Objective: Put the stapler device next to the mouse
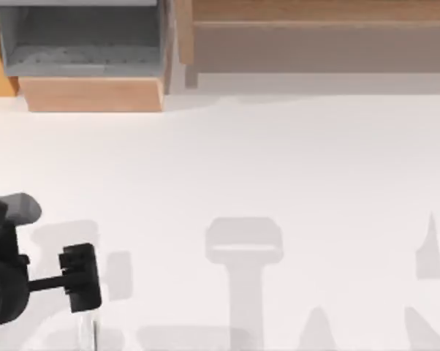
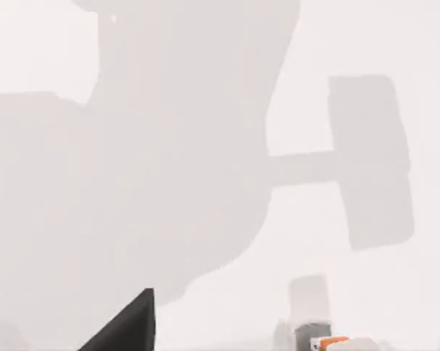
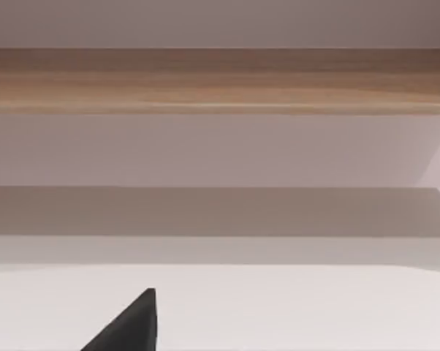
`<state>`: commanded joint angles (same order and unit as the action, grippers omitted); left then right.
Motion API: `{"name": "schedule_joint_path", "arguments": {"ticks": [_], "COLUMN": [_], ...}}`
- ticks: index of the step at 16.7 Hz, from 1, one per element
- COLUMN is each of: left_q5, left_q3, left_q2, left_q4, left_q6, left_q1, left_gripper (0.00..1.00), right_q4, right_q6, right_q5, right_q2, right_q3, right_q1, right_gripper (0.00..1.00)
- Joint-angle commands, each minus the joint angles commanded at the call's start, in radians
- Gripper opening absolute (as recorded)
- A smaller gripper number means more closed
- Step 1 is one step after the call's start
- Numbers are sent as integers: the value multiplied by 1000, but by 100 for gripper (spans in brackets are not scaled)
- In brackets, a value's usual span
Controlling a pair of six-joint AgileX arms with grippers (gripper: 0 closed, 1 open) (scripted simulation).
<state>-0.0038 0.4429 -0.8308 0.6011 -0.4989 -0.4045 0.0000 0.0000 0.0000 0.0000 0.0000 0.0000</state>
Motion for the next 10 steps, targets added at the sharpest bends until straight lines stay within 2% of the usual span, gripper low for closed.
{"name": "schedule_joint_path", "arguments": {"ticks": [6, 10], "left_q5": [1, 2], "left_q3": [215, 284], "left_q2": [-388, -499], "left_q4": [285, 365], "left_q6": [-240, -312], "left_q1": [-195, -253], "left_gripper": [100, 100], "right_q4": [0, 0], "right_q6": [0, 0], "right_q5": [0, 0], "right_q2": [0, 0], "right_q3": [0, 0], "right_q1": [0, 0], "right_gripper": [100, 100]}}
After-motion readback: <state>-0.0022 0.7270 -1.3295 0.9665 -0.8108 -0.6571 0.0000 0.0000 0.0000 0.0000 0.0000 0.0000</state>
